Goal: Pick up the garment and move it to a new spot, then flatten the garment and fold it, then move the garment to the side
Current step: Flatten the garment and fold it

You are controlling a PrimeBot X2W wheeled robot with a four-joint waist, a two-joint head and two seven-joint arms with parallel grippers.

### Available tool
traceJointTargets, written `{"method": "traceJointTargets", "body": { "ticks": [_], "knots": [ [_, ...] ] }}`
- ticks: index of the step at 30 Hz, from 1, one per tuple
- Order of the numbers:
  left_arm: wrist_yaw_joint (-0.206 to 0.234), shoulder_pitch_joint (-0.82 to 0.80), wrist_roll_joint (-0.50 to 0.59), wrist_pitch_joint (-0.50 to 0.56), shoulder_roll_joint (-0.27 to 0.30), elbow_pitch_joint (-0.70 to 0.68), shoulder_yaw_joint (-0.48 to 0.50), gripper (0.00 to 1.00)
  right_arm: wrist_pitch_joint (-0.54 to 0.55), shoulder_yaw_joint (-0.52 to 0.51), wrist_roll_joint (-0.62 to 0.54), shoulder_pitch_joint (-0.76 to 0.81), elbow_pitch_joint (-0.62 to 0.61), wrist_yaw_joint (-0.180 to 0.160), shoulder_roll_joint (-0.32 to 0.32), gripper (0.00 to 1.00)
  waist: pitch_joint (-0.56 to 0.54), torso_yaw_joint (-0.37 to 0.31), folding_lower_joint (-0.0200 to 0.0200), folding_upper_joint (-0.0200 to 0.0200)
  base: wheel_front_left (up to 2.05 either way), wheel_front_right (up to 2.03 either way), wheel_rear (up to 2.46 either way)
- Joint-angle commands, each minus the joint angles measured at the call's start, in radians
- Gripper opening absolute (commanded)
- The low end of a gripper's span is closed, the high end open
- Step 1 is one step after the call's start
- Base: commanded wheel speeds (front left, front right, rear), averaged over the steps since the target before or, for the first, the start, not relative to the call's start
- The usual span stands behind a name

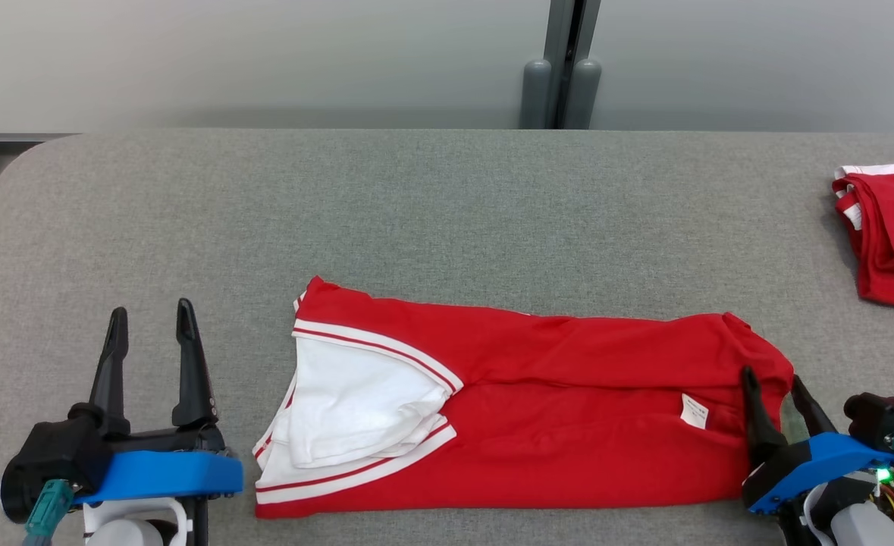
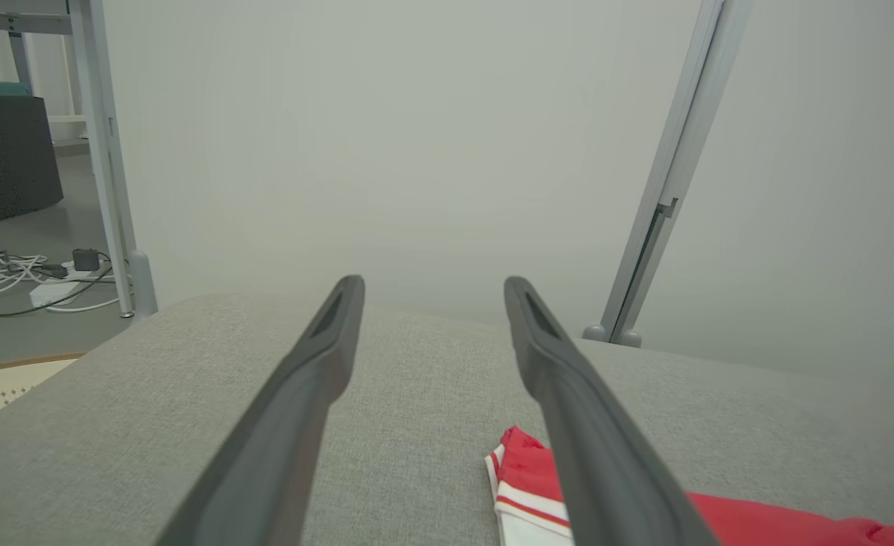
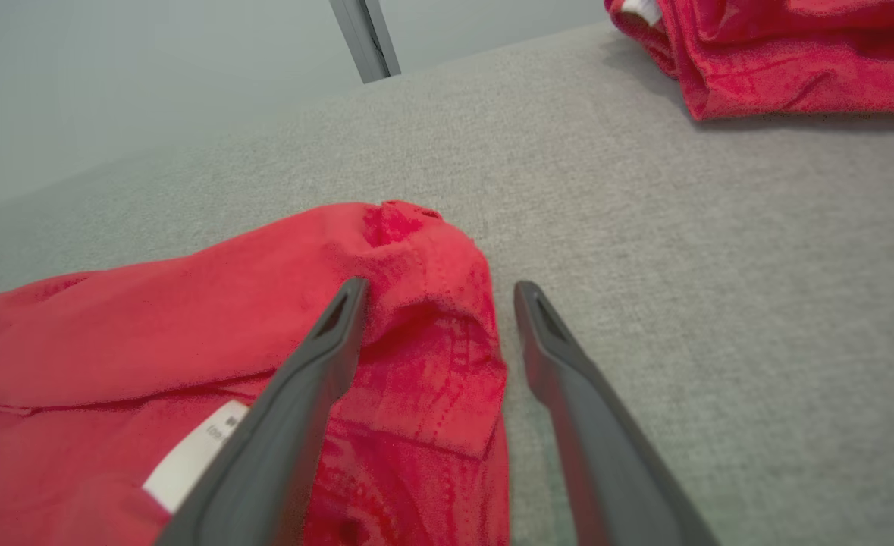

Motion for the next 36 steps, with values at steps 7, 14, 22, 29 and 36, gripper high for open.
{"method": "traceJointTargets", "body": {
  "ticks": [7, 14, 22, 29, 36],
  "knots": [
    [-0.048, 0.023, 0.089, -0.004, -0.063, 0.023, 0.111, 1.00, 0.017, 0.036, 0.025, -0.019, 0.095, 0.000, 0.021, 1.00, 0.001, 0.000, 0.0000, 0.0000, 0.00, 0.00, 0.00],
    [-0.076, 0.020, 0.141, -0.004, -0.090, 0.044, 0.170, 1.00, 0.006, 0.080, 0.055, -0.031, 0.114, 0.000, 0.030, 0.00, 0.000, -0.009, 0.0000, 0.0000, 0.00, 0.00, 0.00],
    [-0.092, 0.018, 0.174, -0.004, -0.102, 0.052, 0.198, 1.00, -0.022, 0.025, 0.087, -0.057, 0.094, 0.000, -0.048, 0.00, -0.004, -0.021, 0.0000, 0.0000, 0.00, 0.00, 0.00],
    [-0.099, 0.020, 0.190, -0.004, -0.104, 0.057, 0.209, 1.00, -0.028, -0.063, 0.079, -0.070, 0.062, 0.000, -0.151, 0.00, -0.006, -0.034, 0.0000, 0.0000, 0.00, 0.00, 0.00],
    [-0.093, 0.016, 0.179, -0.004, -0.104, 0.067, 0.200, 1.00, -0.028, -0.080, 0.050, -0.057, -0.033, 0.000, -0.152, 0.00, -0.008, -0.045, 0.0000, 0.0000, 0.00, 0.00, 0.00]
  ]
}}
